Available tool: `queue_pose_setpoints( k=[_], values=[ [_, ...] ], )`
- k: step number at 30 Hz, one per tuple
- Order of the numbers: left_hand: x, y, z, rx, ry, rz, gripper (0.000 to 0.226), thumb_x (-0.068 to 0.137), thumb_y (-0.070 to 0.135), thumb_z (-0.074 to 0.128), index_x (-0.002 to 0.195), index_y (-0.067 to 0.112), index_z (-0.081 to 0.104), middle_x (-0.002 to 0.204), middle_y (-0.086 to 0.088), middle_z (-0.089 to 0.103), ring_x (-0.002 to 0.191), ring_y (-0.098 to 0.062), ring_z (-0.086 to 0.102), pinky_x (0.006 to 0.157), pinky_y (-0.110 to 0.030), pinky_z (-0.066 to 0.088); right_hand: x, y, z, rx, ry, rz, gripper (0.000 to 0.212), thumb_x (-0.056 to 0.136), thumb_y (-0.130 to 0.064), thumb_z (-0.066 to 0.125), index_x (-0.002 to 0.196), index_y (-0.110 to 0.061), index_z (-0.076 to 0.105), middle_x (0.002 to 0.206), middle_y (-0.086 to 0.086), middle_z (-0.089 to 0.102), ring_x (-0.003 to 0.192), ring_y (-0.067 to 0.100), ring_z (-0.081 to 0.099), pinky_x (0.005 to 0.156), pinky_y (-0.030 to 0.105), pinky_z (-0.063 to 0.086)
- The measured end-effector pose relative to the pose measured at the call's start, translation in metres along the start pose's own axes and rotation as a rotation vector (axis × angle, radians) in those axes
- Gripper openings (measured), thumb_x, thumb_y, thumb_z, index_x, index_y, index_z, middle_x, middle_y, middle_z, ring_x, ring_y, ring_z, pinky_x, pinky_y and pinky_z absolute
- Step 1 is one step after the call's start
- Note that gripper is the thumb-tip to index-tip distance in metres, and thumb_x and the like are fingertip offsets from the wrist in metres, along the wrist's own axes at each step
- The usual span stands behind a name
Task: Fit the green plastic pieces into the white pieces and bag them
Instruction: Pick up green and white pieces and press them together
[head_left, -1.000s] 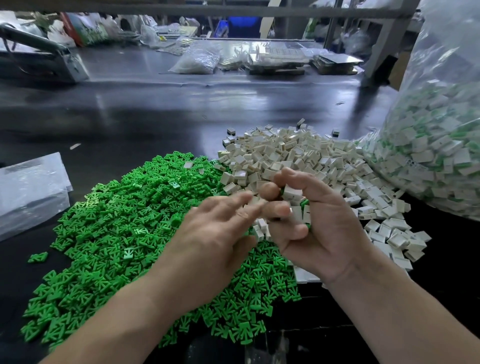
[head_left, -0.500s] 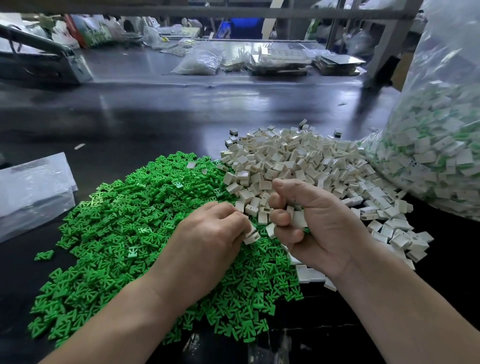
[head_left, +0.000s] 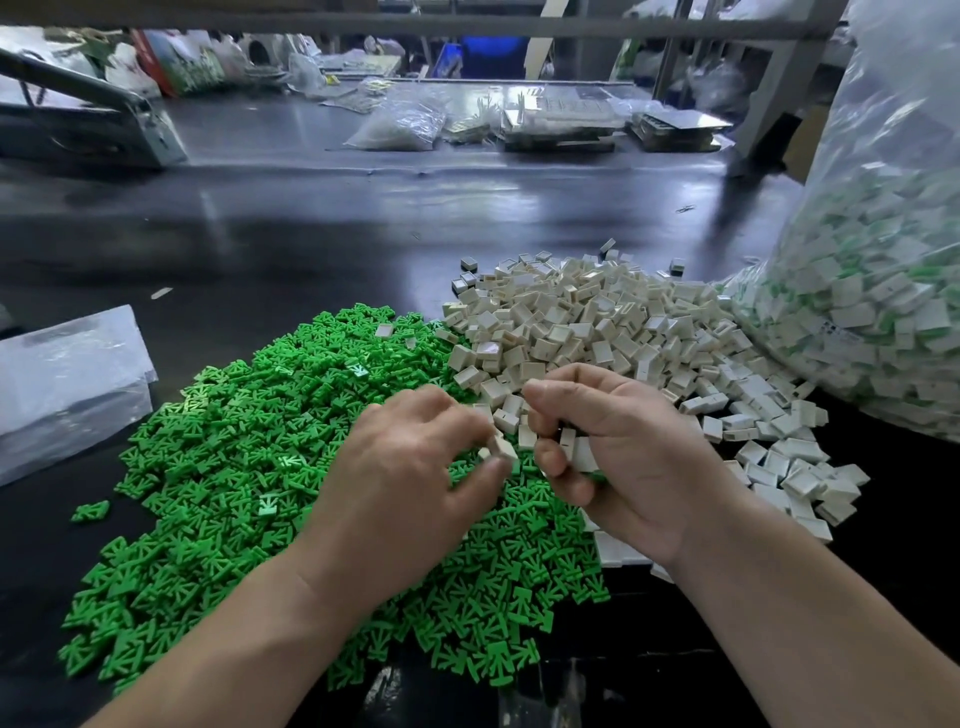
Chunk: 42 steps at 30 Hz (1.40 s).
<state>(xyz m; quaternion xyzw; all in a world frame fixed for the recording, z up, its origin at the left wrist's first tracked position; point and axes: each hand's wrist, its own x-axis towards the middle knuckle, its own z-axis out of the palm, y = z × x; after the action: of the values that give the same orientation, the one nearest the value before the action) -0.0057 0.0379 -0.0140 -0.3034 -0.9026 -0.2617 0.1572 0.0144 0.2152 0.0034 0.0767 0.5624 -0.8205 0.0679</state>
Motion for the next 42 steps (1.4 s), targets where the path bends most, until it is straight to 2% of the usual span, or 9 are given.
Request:
queue_pose_setpoints(
  k=[4,10,14,18,23,28,31,35,42],
  values=[
    [0.001,0.001,-0.009,-0.287,0.138,-0.074,0.017,0.084,0.039,0.066,0.095,0.026,0.069,0.092,0.016,0.06,0.091,-0.006,0.06,0.077,-0.011,0.042,-0.005,0.0,0.003,-0.135,-0.081,0.08,0.008,0.092,-0.02,0.068,0.088,-0.013,0.069,0.067,0.002,0.055,0.044,0.012,0.048,0.034,0.017,0.031],
    [-0.002,0.005,-0.015,-0.313,0.079,-0.029,0.028,0.087,0.04,0.066,0.112,0.03,0.066,0.097,0.017,0.063,0.094,-0.003,0.061,0.079,-0.008,0.042,-0.009,0.0,0.008,-0.13,-0.183,0.101,0.013,0.096,-0.023,0.062,0.088,-0.013,0.064,0.069,0.002,0.056,0.045,0.011,0.047,0.034,0.016,0.03],
    [-0.006,-0.011,-0.03,0.038,-0.054,-0.151,0.051,0.085,0.072,0.041,0.116,0.037,0.06,0.08,0.023,0.056,0.074,0.003,0.054,0.064,-0.023,0.045,-0.007,-0.004,0.005,0.003,-0.133,0.065,0.015,0.077,-0.027,0.071,0.087,-0.018,0.063,0.068,0.005,0.057,0.044,0.012,0.048,0.032,0.016,0.029],
    [-0.01,-0.022,-0.037,0.337,-0.323,-0.199,0.079,0.063,0.091,0.018,0.114,0.043,0.054,0.086,0.025,0.053,0.081,0.0,0.05,0.067,-0.026,0.039,-0.005,-0.004,0.001,0.078,-0.113,0.065,0.013,0.081,-0.013,0.069,0.094,-0.017,0.07,0.069,0.006,0.057,0.045,0.013,0.048,0.034,0.017,0.03],
    [-0.009,-0.019,-0.031,0.33,-0.362,-0.124,0.073,0.064,0.091,0.027,0.115,0.047,0.053,0.086,0.028,0.048,0.08,0.004,0.045,0.064,-0.015,0.029,-0.004,-0.003,0.003,0.098,-0.114,0.079,0.006,0.08,-0.022,0.073,0.08,-0.021,0.079,0.07,0.005,0.059,0.046,0.011,0.05,0.032,0.017,0.032],
    [-0.012,-0.016,-0.035,0.213,-0.419,-0.098,0.071,0.062,0.095,0.027,0.118,0.056,0.045,0.091,0.032,0.05,0.088,0.006,0.046,0.07,-0.016,0.034,-0.001,0.0,0.0,0.11,-0.082,0.072,0.03,0.07,-0.02,0.075,0.098,-0.013,0.068,0.072,0.007,0.062,0.047,0.013,0.052,0.033,0.017,0.032],
    [-0.011,-0.013,-0.032,0.227,-0.429,-0.052,0.054,0.074,0.081,0.041,0.12,0.054,0.049,0.097,0.03,0.05,0.089,0.003,0.043,0.073,-0.017,0.031,0.0,0.002,0.0,0.092,-0.086,0.075,0.018,0.069,-0.018,0.077,0.085,-0.014,0.074,0.075,0.007,0.064,0.048,0.012,0.053,0.034,0.018,0.033],
    [-0.007,-0.01,-0.031,0.185,-0.371,0.031,0.021,0.084,0.054,0.06,0.098,0.04,0.068,0.086,0.022,0.055,0.078,0.001,0.044,0.068,-0.01,0.026,0.001,0.004,0.0,0.078,-0.092,0.075,0.023,0.07,-0.019,0.076,0.09,-0.013,0.068,0.074,0.006,0.062,0.048,0.012,0.052,0.034,0.018,0.033],
    [-0.011,-0.012,-0.027,0.152,-0.377,0.069,0.034,0.083,0.058,0.063,0.113,0.044,0.065,0.093,0.022,0.053,0.087,-0.002,0.045,0.071,-0.013,0.027,0.0,0.003,0.001,0.064,-0.072,0.081,0.025,0.071,-0.019,0.075,0.093,-0.012,0.066,0.071,0.005,0.06,0.048,0.012,0.051,0.033,0.019,0.033]
  ],
)
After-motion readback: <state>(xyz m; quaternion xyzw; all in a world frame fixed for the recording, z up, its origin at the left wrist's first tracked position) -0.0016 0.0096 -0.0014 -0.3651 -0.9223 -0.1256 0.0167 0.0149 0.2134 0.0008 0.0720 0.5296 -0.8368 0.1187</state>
